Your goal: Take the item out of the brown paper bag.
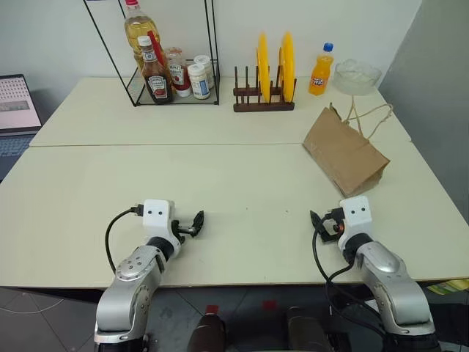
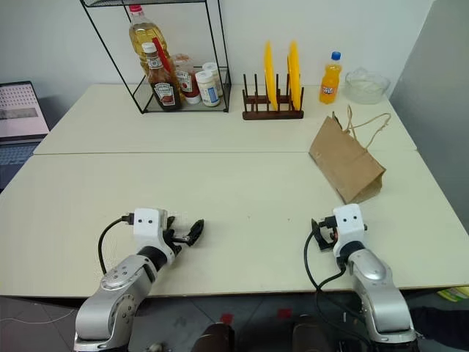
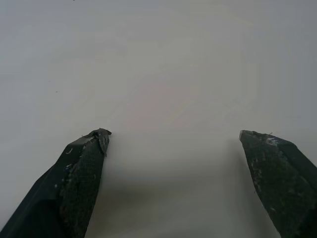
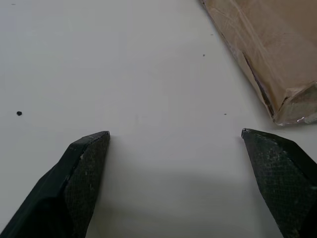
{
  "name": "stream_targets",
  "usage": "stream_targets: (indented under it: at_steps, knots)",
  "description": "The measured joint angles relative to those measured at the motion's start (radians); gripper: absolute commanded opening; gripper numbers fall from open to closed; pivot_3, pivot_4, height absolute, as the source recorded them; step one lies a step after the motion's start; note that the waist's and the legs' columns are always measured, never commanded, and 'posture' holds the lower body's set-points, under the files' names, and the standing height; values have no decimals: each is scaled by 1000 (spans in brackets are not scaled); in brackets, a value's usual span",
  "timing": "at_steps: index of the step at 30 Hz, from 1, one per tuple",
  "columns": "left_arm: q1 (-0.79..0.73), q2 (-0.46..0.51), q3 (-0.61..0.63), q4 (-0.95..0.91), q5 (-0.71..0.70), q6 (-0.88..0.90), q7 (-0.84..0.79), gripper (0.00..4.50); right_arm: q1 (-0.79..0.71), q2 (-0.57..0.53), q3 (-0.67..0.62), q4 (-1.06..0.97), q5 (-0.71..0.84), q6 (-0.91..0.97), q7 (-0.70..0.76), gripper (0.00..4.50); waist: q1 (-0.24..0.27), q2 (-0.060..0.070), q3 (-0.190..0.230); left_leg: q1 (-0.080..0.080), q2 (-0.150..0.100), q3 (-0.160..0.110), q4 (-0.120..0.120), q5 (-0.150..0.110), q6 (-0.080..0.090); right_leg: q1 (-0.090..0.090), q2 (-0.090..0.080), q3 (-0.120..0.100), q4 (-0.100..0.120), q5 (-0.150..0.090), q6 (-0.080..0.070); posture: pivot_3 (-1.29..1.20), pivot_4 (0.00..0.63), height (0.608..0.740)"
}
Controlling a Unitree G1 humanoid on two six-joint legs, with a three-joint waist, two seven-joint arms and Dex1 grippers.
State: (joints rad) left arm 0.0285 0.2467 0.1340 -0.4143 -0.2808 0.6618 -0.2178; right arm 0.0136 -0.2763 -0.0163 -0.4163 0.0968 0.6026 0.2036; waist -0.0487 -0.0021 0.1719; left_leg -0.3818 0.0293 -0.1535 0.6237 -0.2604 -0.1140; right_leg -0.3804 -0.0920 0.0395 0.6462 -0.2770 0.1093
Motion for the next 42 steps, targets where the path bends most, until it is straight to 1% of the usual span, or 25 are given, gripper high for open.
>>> stream_targets:
  at_steps: [3, 17, 20, 22, 25, 28, 32, 33, 36, 39, 42]
  knots:
    - [-8, 28, 1, -7, -5, 6, -13, 4478, 2, -1, 1, -5, 1, -4, 7, 4500, 0, 0, 0, 0, 0, 0, 0, 0, 0, 0, 0, 0, 0, 0, 0, 0, 150, 740]
    - [0, 28, -9, -11, 25, -14, 20, 4478, -4, 17, 14, -4, -8, -37, -14, 4500, 1, 0, 0, 0, 0, 0, 0, 0, 0, 0, 0, 0, 0, 0, 0, 0, 150, 740]
    - [7, 21, -6, -11, 17, -14, 28, 4478, -4, 22, 13, -5, -5, -35, -23, 4500, 2, 0, 0, 0, 0, 0, 0, 0, 0, 0, 0, 0, 0, 0, 0, 0, 150, 740]
    - [-15, 31, -9, -11, 0, -4, 4, 4478, -9, 25, 5, -13, 2, -14, -28, 4500, 4, 0, 0, 0, 0, 0, 0, 0, 0, 0, 0, 0, 0, 0, 0, 0, 150, 740]
    - [-108, 84, -19, -10, -39, 39, -63, 4478, -47, 12, -11, -65, 9, 41, -27, 4500, 6, 0, 1, 0, 0, 0, 0, 0, 0, -1, 0, 0, 0, 0, 0, 0, 150, 740]
    - [-265, 156, -55, -1, -101, 96, -174, 4478, -111, -19, -85, -143, 45, 121, -25, 4500, 10, -1, 2, -1, 0, 0, 0, 0, 0, -1, 0, 0, -1, 0, 0, 0, 150, 740]
    - [-464, 251, -95, 37, -200, 158, -358, 4478, -210, -126, -186, -214, 95, 258, 7, 4500, 15, -1, 2, -2, 0, 1, -1, 0, 0, -2, 0, 0, -1, -1, 0, 0, 150, 740]
    - [-516, 280, -107, 54, -231, 176, -417, 4478, -240, -167, -209, -216, 114, 303, 21, 4500, 15, -1, 2, -2, 0, 1, -1, 0, 0, -2, 0, 0, -1, -1, 0, 0, 150, 740]
    - [-602, 327, -123, 84, -292, 201, -538, 4478, -304, -243, -249, -204, 146, 391, 55, 4500, 10, 0, 3, -3, 0, 2, -2, 0, 0, -4, 0, 1, -1, -1, -1, 0, 150, 740]
    - [-686, 347, -131, 132, -344, 213, -637, 4478, -385, -305, -270, -160, 181, 459, 92, 4500, 7, -1, 6, -3, 0, 2, -2, 0, 0, -4, 0, 1, 0, -1, -1, 0, 150, 740]
    - [-764, 367, -148, 181, -364, 213, -719, 4478, -474, -379, -268, -62, 204, 491, 144, 4500, 7, -2, 9, -3, 0, 2, -1, 0, 0, -4, 0, 1, -1, -1, -1, 0, 150, 740]
